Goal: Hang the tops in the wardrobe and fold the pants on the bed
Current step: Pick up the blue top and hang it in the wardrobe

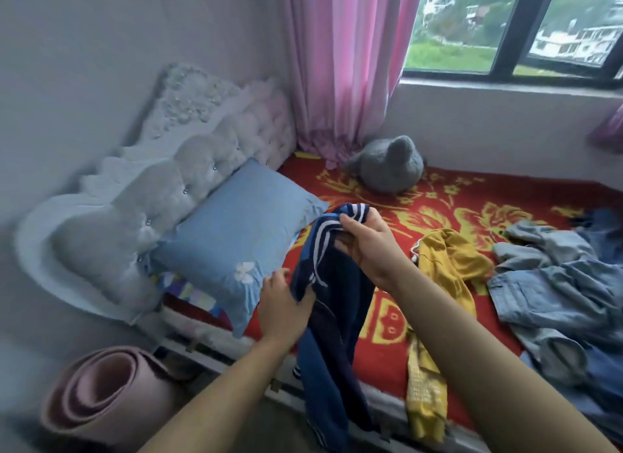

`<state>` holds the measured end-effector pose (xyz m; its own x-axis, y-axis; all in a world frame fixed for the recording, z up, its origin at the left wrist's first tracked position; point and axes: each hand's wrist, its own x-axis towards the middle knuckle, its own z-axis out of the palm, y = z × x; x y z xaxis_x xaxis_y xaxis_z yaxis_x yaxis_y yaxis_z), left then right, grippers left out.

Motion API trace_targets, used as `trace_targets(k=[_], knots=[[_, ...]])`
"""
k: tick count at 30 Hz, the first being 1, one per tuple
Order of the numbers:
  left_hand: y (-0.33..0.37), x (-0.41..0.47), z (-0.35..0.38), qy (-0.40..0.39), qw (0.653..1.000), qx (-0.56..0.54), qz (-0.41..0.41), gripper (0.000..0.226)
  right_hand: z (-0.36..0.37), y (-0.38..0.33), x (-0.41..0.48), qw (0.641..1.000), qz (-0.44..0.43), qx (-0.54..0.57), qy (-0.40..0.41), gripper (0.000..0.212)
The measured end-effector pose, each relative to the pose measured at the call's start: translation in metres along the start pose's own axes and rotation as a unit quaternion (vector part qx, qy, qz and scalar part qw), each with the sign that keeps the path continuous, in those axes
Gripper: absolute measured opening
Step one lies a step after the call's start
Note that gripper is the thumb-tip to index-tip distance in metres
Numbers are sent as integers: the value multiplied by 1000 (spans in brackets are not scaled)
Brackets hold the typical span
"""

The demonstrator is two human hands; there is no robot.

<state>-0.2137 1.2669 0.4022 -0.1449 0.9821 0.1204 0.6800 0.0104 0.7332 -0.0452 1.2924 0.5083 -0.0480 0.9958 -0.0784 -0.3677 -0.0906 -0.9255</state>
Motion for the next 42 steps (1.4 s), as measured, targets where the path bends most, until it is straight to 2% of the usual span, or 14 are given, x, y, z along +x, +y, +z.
trace_targets(k=[3,7,9,12,14,15,19,21,23,26,31,34,38,42], knots=[[-14,-17,-40,39,999,15,12,5,21,2,-22,990,-62,-111,62,11],[-29,-52,-79,112,994,-9,-1,16,45,7,-47,958,-125,-243,86,9],[-36,-72,-94,147,989,-28,-17,21,51,7,-58,925,-174,-329,75,11],[-34,-101,-115,177,981,-68,-47,21,49,7,-74,848,-258,-458,74,20],[-24,-123,-127,197,973,-99,-62,21,46,8,-86,806,-313,-498,74,25],[-16,-135,-133,214,968,-116,-66,20,46,10,-93,802,-327,-497,62,24],[17,-189,-156,271,954,-115,-55,23,52,15,-124,857,-308,-411,-49,14],[25,-220,-167,287,956,-3,-57,48,59,17,-142,875,-287,-383,-79,15],[23,-251,-175,308,938,140,-75,71,70,20,-160,888,-259,-364,-107,20],[14,-299,-193,318,915,220,-119,72,95,29,-188,889,-220,-361,-174,28],[-5,-386,-247,356,880,218,-228,62,145,40,-251,870,-221,-314,-310,58],[-19,-440,-291,398,853,200,-273,55,178,45,-291,816,-248,-361,-378,78],[-41,-511,-348,426,824,252,-274,49,228,48,-352,757,-345,-410,-374,54],[-66,-589,-410,429,792,327,-285,35,298,56,-421,763,-381,-383,-356,36]])
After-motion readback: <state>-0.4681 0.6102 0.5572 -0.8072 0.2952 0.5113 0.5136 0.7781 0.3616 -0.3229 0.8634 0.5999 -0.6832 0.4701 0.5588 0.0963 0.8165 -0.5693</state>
